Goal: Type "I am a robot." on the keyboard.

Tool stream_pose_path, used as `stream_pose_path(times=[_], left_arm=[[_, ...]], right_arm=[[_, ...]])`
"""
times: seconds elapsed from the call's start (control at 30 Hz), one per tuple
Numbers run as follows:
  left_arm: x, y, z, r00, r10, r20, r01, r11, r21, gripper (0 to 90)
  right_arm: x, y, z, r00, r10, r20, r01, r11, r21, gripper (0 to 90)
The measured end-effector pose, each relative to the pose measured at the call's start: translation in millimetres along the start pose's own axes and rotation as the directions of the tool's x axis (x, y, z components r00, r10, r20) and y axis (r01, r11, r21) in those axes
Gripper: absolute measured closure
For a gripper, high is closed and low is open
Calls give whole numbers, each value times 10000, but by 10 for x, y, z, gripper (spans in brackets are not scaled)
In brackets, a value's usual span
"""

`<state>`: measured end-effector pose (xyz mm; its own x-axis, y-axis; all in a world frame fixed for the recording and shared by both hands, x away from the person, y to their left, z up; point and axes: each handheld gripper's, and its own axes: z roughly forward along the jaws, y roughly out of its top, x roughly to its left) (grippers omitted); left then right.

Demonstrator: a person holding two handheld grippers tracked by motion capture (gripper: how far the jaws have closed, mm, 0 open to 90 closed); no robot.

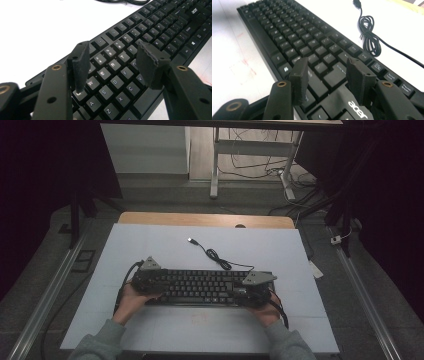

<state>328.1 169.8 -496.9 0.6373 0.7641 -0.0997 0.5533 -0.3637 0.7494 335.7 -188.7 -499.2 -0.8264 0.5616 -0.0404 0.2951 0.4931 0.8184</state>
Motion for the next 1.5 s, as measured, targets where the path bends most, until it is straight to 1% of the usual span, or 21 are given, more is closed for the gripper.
stream_pose_path(times=[0.03, 0.13, 0.2, 0.43, 0.63, 0.7, 0.77, 0.8, 0.9, 0.93, 1.03, 1.2, 1.23, 1.33, 1.37, 1.4, 1.5], left_arm=[[3, 1, 4, 10000, 45, 24, -45, 10000, 34, 439], [-4, 0, 20, 10000, 33, 35, -33, 10000, 89, 436], [-3, 0, 24, 10000, 80, 51, -81, 9999, 127, 434], [4, -2, 19, 10000, 36, 21, -36, 9999, 108, 429], [3, -4, 30, 10000, 38, 18, -38, 9998, 181, 423], [2, -4, 32, 10000, 41, 38, -42, 9998, 191, 422], [2, -4, 33, 10000, 37, 37, -38, 9998, 193, 421], [1, -4, 33, 10000, 39, 36, -40, 9998, 193, 420], [2, -4, 33, 10000, 38, 34, -39, 9998, 188, 419], [1, -4, 33, 10000, 38, 37, -39, 9998, 191, 419], [0, -4, 38, 10000, 50, 43, -51, 9998, 211, 417], [-6, -3, 36, 10000, 70, 52, -71, 9998, 198, 413], [-5, -3, 33, 10000, 72, 55, -73, 9998, 190, 412], [-2, -4, 29, 10000, 60, 43, -61, 9998, 175, 410], [-1, -4, 28, 10000, 53, 41, -54, 9998, 175, 410], [0, -5, 28, 10000, 51, 44, -52, 9998, 178, 409], [-2, -5, 29, 10000, 63, 54, -64, 9998, 192, 406]], right_arm=[[-1, 13, 15, 10000, 82, -46, -82, 10000, -33, 525], [-1, 60, 64, 9999, 118, -56, -119, 9999, -39, 524], [4, 94, 99, 9999, 88, -71, -88, 10000, -7, 524], [38, 205, 239, 9997, -43, -252, 45, 10000, 81, 528], [74, 282, 351, 9992, -117, -385, 122, 9998, 126, 565], [89, 296, 389, 9989, -114, -456, 122, 9998, 175, 584], [104, 310, 420, 9985, -160, -516, 172, 9996, 237, 621], [115, 314, 438, 9982, -133, -589, 147, 9996, 246, 653], [142, 325, 478, 9975, -297, -642, 321, 9988, 362, 772], [146, 329, 490, 9968, -282, -748, 308, 9990, 333, 803], [157, 346, 514, 9959, -324, -849, 358, 9986, 385, 883], [182, 381, 605, 9945, -372, -976, 425, 9977, 528, 896], [185, 391, 624, 9948, -417, -932, 474, 9971, 603, 896], [193, 414, 689, 9944, -479, -944, 540, 9965, 632, 896], [196, 416, 715, 9939, -477, -997, 535, 9970, 561, 896], [197, 422, 730, 9940, -540, -950, 606, 9958, 686, 896], [195, 424, 789, 9950, -526, -845, 598, 9946, 848, 896]])
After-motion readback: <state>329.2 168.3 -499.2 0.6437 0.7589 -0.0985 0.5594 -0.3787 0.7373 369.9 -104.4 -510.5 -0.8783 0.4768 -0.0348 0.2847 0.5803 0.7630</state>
